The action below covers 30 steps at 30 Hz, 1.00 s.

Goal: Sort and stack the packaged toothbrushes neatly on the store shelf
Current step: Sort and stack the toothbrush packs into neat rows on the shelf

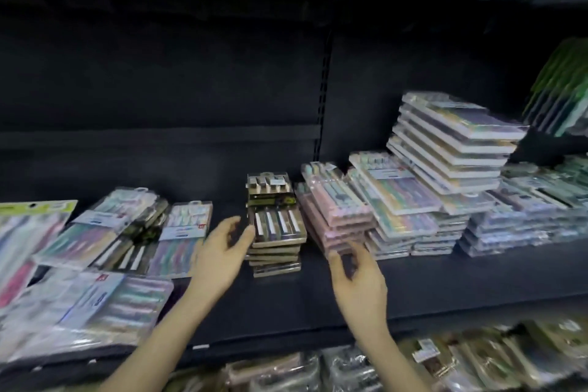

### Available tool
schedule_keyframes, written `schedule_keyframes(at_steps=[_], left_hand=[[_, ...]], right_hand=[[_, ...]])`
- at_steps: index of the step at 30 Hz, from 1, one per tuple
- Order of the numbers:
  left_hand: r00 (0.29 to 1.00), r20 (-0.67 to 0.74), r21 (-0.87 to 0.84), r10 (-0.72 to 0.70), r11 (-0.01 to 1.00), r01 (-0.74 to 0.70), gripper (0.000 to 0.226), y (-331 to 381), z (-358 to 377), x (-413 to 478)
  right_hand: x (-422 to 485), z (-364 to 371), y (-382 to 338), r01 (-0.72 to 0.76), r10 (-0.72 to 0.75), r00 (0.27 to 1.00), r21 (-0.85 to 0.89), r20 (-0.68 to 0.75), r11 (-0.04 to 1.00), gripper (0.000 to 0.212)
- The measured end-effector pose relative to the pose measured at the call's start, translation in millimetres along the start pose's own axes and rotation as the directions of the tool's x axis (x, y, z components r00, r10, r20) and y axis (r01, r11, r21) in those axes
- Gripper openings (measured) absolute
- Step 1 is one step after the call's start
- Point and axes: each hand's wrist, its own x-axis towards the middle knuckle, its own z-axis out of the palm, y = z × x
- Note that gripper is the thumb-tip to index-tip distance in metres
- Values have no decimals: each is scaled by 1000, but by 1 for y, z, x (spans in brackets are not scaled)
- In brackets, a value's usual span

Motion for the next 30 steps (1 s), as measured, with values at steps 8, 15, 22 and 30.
schedule_keyframes(at_steps=[8,15,22,30], left_hand=[[990,97,-320,-103,938,129,63,-10,27,-2],[984,59,-377,-166,909,176,59,-24,20,15],[967,145,-481,-208,840,252,58,-26,22,29],[950,288,-492,-122,832,256,100,-18,30,48]], right_hand=[[37,23,42,-134,119,990,233,78,963,75],[38,32,56,-125,95,988,266,123,956,73],[65,26,50,-294,119,941,588,318,754,41],[93,35,51,-240,-21,940,702,341,670,78]])
